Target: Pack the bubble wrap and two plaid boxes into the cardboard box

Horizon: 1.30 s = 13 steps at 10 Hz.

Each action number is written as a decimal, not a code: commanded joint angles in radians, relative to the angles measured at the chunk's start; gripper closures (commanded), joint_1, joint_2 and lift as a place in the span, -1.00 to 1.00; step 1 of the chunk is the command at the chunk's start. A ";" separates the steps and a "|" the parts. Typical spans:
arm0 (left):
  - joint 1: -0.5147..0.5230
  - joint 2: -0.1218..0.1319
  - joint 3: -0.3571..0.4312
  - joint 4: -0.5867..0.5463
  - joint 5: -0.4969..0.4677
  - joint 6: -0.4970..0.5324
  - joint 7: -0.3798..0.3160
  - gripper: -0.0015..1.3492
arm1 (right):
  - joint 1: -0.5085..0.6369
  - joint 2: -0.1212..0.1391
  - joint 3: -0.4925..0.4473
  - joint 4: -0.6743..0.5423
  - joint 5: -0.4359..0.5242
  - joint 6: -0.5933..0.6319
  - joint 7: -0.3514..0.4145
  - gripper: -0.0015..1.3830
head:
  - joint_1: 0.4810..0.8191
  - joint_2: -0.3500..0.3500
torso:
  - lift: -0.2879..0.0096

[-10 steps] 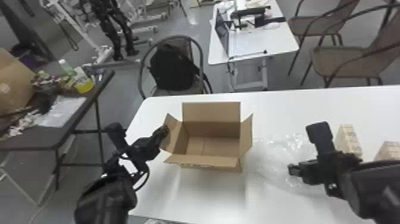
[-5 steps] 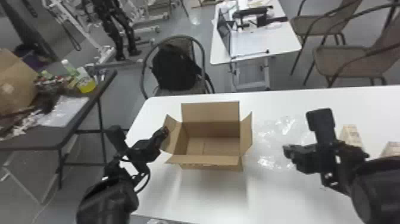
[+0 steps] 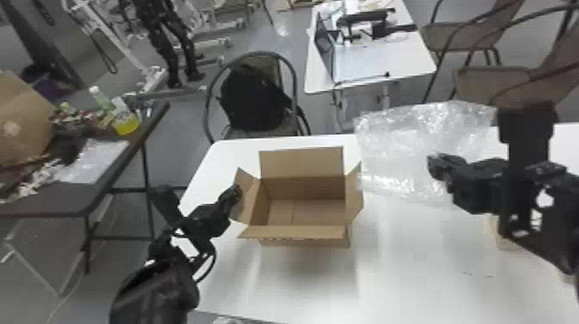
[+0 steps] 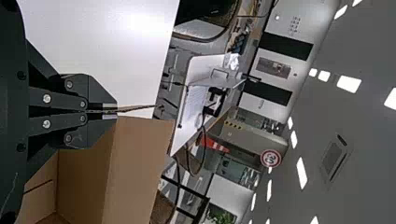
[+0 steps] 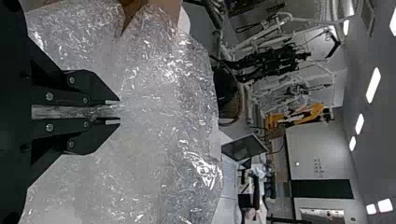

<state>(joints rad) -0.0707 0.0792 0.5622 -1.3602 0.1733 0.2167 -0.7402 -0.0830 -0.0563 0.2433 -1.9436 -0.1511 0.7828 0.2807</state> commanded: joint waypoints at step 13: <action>0.031 -0.082 -0.123 -0.054 0.069 -0.062 0.216 0.81 | -0.492 0.057 0.301 0.996 -0.446 -0.309 0.477 0.55 | 0.27 1.00 | 0.60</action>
<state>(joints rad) -0.0400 0.0000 0.4558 -1.4143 0.2358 0.1539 -0.5270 -0.5604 0.0000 0.5301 -0.9807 -0.5728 0.4944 0.7563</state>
